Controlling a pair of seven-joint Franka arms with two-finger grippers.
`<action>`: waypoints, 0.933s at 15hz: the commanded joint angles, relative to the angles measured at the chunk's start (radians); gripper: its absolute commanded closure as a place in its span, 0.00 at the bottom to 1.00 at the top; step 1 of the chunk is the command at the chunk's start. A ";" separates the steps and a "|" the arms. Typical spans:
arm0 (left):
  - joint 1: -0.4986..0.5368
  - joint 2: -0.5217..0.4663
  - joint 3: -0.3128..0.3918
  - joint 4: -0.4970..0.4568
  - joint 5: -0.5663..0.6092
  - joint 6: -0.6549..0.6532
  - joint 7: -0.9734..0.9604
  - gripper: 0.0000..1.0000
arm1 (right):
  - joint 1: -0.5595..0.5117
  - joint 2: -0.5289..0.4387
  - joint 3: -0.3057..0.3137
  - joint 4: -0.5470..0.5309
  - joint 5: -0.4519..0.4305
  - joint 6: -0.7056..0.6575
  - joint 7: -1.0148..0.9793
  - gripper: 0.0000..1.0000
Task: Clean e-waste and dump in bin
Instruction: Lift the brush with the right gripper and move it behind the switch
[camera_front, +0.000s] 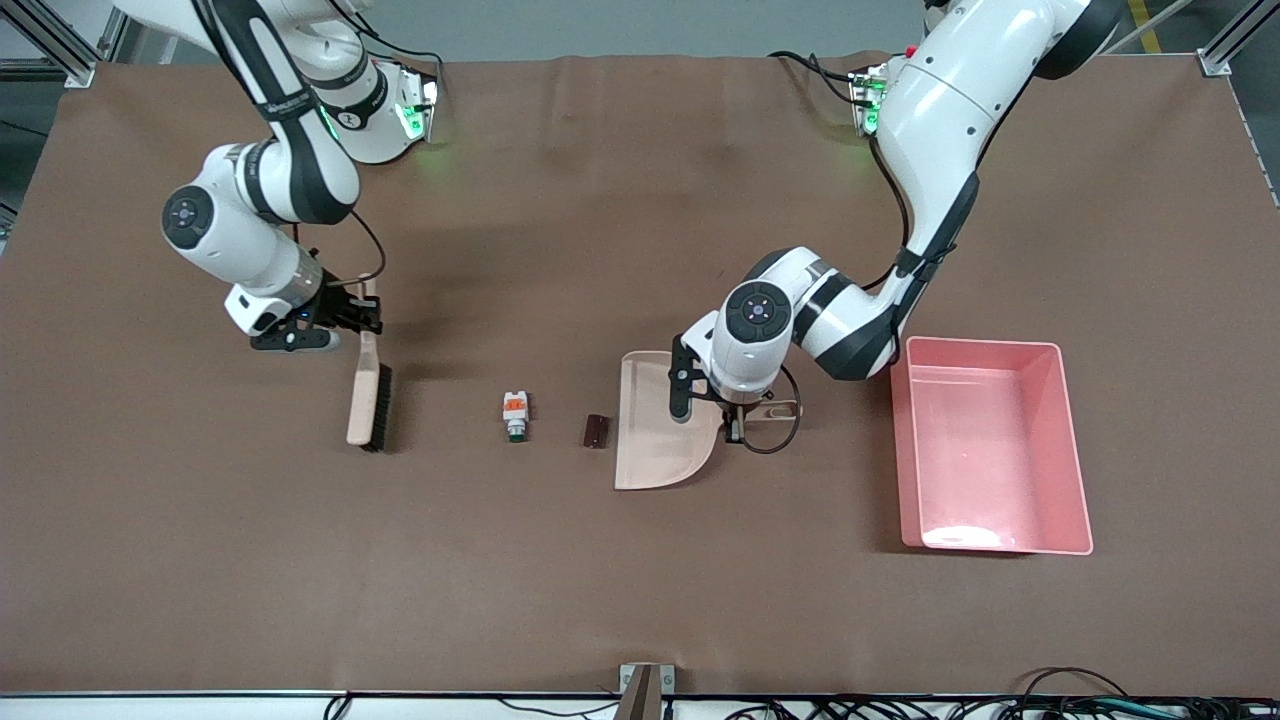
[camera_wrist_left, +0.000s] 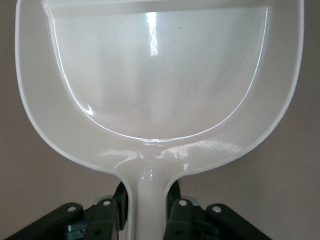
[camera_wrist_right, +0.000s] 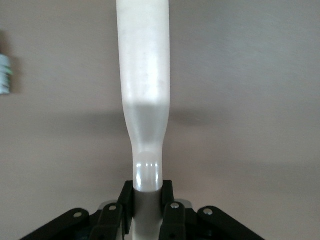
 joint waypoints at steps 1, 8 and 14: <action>-0.025 0.003 0.007 0.012 0.029 -0.019 -0.050 1.00 | 0.084 0.045 -0.005 0.074 0.020 -0.015 0.165 1.00; -0.039 0.010 0.010 0.015 0.042 -0.017 -0.052 1.00 | 0.247 0.174 -0.005 0.215 0.009 -0.023 0.353 1.00; -0.039 0.029 0.009 0.024 0.075 -0.007 -0.052 0.99 | 0.309 0.235 -0.007 0.252 0.010 -0.017 0.422 1.00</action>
